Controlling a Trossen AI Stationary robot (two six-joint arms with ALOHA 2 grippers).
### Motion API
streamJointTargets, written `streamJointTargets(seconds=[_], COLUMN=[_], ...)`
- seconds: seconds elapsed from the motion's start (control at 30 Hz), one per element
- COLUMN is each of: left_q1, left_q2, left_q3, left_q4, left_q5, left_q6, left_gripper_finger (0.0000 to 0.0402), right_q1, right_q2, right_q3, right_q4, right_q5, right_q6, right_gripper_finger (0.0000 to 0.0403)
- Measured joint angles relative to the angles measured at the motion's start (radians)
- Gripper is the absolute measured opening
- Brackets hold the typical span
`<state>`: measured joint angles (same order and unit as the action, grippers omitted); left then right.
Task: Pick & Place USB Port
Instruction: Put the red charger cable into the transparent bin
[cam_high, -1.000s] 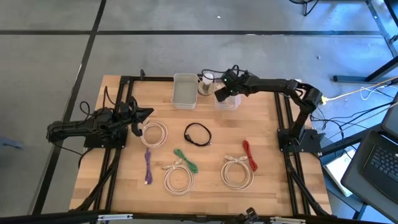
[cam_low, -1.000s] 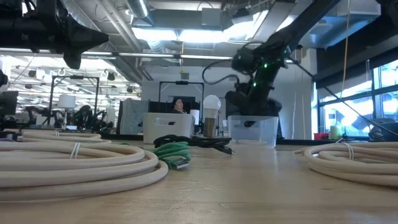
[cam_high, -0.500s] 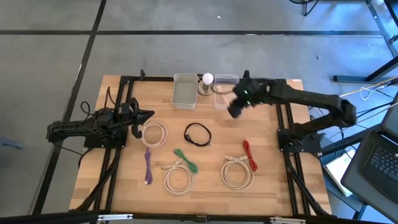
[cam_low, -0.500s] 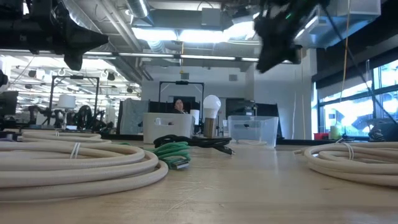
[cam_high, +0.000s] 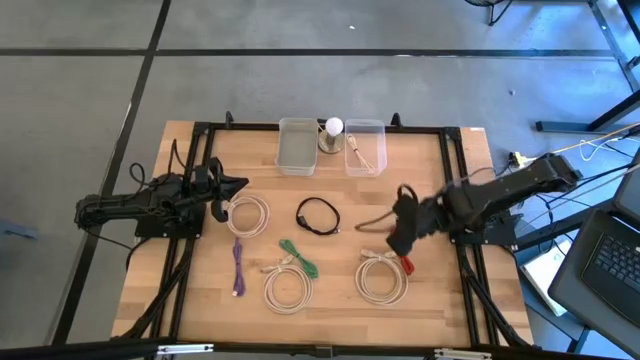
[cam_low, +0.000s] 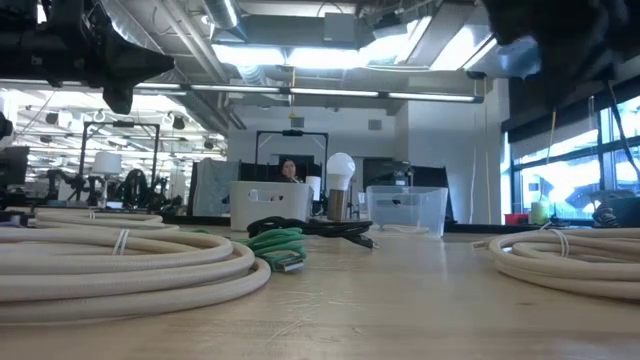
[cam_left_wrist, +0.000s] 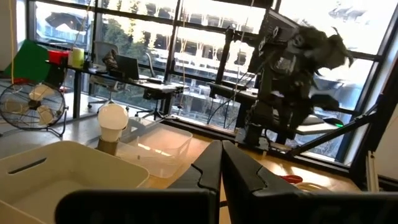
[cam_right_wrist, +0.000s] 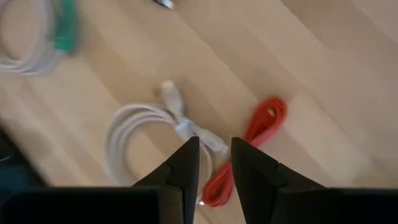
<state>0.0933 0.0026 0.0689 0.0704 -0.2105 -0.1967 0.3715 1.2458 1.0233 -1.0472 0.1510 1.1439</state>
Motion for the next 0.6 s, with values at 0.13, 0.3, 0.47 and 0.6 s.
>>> streamJointTargets(seconds=[0.13, 0.3, 0.47, 0.6], left_q1=[0.0, 0.0, 0.0, 0.0], left_q2=[0.0, 0.0, 0.0, 0.0], left_q3=[0.0, 0.0, 0.0, 0.0], left_q4=[0.0, 0.008, 0.009, 0.009], left_q5=[-0.001, -0.004, -0.004, -0.005], left_q6=[-0.003, -0.003, -0.003, -0.003], left_gripper_finger=[0.0004, 0.0004, 0.0004, 0.0004], right_q1=[0.083, 0.102, 0.096, 0.095], right_q2=[0.029, 0.067, 0.098, 0.108], right_q3=[-0.086, -0.195, -0.288, -0.337], right_q4=[0.02, 0.09, 0.237, 0.354], right_q5=[0.065, 0.062, 0.004, 0.006], right_q6=[0.169, 0.266, 0.271, 0.273], right_gripper_finger=[0.0094, 0.0108, 0.0147, 0.0178])
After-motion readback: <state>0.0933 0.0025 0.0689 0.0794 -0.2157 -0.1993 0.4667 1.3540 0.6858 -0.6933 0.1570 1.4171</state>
